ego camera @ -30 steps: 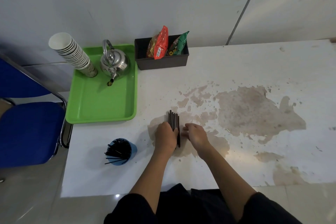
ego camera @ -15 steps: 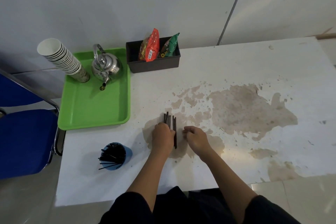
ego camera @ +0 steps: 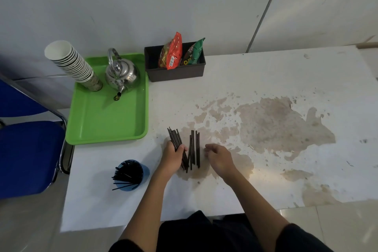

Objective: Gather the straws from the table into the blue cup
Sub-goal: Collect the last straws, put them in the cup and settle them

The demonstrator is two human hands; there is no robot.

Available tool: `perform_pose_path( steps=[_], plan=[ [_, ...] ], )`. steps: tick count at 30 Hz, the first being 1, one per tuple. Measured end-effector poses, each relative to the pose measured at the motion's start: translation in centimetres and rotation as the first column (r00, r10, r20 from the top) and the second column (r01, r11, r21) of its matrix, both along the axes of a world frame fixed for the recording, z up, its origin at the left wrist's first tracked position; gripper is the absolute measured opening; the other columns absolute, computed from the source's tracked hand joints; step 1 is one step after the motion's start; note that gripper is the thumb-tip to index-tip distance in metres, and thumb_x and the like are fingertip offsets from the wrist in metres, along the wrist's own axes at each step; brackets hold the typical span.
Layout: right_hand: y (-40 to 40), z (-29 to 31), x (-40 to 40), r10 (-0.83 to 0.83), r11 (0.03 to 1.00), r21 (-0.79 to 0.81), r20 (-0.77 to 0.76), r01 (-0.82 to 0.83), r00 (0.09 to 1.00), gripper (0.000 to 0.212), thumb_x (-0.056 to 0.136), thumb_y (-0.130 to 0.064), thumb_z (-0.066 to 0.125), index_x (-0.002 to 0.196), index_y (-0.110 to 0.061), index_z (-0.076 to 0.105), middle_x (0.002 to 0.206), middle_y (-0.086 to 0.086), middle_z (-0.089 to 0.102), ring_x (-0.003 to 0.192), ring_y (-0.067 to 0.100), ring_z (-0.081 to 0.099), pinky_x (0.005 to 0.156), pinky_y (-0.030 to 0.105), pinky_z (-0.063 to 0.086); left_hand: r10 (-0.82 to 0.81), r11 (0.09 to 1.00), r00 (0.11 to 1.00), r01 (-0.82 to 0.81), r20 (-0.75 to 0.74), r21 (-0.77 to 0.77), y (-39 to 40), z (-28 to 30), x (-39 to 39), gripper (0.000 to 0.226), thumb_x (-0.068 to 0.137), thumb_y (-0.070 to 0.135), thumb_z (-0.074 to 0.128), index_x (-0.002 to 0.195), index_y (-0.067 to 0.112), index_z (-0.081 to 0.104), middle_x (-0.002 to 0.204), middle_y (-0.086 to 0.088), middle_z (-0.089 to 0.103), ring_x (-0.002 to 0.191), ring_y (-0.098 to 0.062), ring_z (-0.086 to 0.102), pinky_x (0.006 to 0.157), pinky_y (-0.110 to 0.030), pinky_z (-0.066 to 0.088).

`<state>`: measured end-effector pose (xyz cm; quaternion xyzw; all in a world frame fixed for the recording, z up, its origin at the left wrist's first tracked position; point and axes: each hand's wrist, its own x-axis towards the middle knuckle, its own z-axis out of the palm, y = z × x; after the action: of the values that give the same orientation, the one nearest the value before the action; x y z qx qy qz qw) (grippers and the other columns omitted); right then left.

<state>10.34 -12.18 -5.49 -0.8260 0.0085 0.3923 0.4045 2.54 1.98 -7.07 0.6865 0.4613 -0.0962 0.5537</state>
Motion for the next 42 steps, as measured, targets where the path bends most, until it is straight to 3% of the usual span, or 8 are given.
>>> perform_pose_path(
  steps=[5,9,14,19,23,31,38,42],
  plan=[
    [0.8,-0.3,-0.3,0.071,0.997,-0.045,0.099,-0.067,0.993,0.036,0.091,-0.007,0.053,0.127,-0.006,0.059,0.123,0.009,0.064,0.111,0.02,0.06,0.088,0.019,0.042,0.175,0.971,0.982,-0.16,0.075,-0.175,0.8,0.4,-0.4,0.011,0.104,0.017,0.043,0.104,0.011,0.052,0.088,-0.007,0.066,0.085,-0.023,0.065,0.083,-0.039,0.053],
    [1.7,-0.6,-0.6,0.103,0.993,-0.081,0.151,-0.091,0.983,0.034,0.086,-0.009,0.062,0.12,-0.005,0.062,0.113,0.008,0.067,0.097,0.018,0.063,0.08,0.018,0.043,0.442,0.815,0.884,-0.324,0.152,-0.48,1.3,0.9,-0.3,0.028,0.104,-0.002,0.035,0.122,0.013,0.051,0.083,-0.005,0.05,0.068,-0.017,0.048,0.07,-0.032,0.045],
    [2.6,-0.9,-0.9,0.103,0.991,-0.109,0.213,-0.081,0.972,0.025,0.081,-0.014,0.071,0.105,-0.008,0.068,0.099,0.004,0.07,0.083,0.017,0.063,0.074,0.021,0.046,0.614,0.622,0.785,-0.413,0.086,-0.665,1.9,2.0,-0.2,0.029,0.102,-0.003,0.032,0.109,0.015,0.053,0.075,-0.002,0.046,0.058,-0.014,0.037,0.061,-0.028,0.034],
    [3.2,-1.1,-1.3,0.116,0.988,-0.124,0.237,-0.088,0.965,0.029,0.078,-0.018,0.075,0.104,-0.007,0.069,0.097,0.004,0.071,0.083,0.019,0.065,0.075,0.027,0.052,0.637,0.564,0.77,-0.442,0.027,-0.697,1.9,2.2,0.5,0.015,0.103,0.017,0.04,0.098,0.021,0.053,0.067,0.004,0.04,0.048,-0.01,0.034,0.057,-0.028,0.03],
    [3.7,-1.4,-1.4,0.162,0.978,-0.17,0.267,-0.119,0.95,0.029,0.076,-0.026,0.078,0.094,-0.01,0.062,0.086,0.001,0.063,0.078,0.017,0.058,0.061,0.019,0.043,0.594,0.648,0.802,-0.431,0.062,-0.627,1.5,2.4,0.7,0.01,0.1,0.022,0.054,0.091,0.02,0.051,0.063,0.006,0.036,0.046,-0.009,0.032,0.055,-0.027,0.032],
    [4.5,-2.1,-2.0,0.273,0.939,-0.296,0.323,-0.177,0.906,0.039,0.076,-0.029,0.078,0.098,-0.006,0.055,0.094,0.006,0.049,0.09,0.025,0.051,0.072,0.028,0.04,0.645,0.606,0.763,-0.467,0.054,-0.644,1.3,2.4,0.3,0.011,0.103,0.022,0.051,0.109,0.019,0.06,0.061,0.006,0.034,0.044,-0.008,0.032,0.055,-0.026,0.034],
    [4.1,-2.4,-2.1,0.27,0.942,-0.285,0.335,-0.176,0.903,0.014,0.084,-0.019,0.068,0.078,-0.006,0.067,0.075,0.01,0.067,0.073,0.025,0.06,0.062,0.03,0.044,0.682,0.555,0.729,-0.457,0.065,-0.695,1.4,2.6,-0.4,0.022,0.105,0.017,0.045,0.121,0.017,0.06,0.085,-0.002,0.063,0.063,-0.016,0.056,0.058,-0.027,0.047],
    [4.2,-2.3,-2.4,0.294,0.937,-0.281,0.312,-0.208,0.904,0.019,0.087,-0.01,0.059,0.072,-0.001,0.067,0.064,0.009,0.061,0.059,0.021,0.051,0.046,0.021,0.031,0.713,0.507,0.697,-0.439,0.075,-0.742,1.2,2.4,-0.9,0.028,0.107,0.018,0.04,0.13,0.013,0.054,0.107,-0.007,0.072,0.088,-0.025,0.07,0.074,-0.031,0.055]
  ],
)
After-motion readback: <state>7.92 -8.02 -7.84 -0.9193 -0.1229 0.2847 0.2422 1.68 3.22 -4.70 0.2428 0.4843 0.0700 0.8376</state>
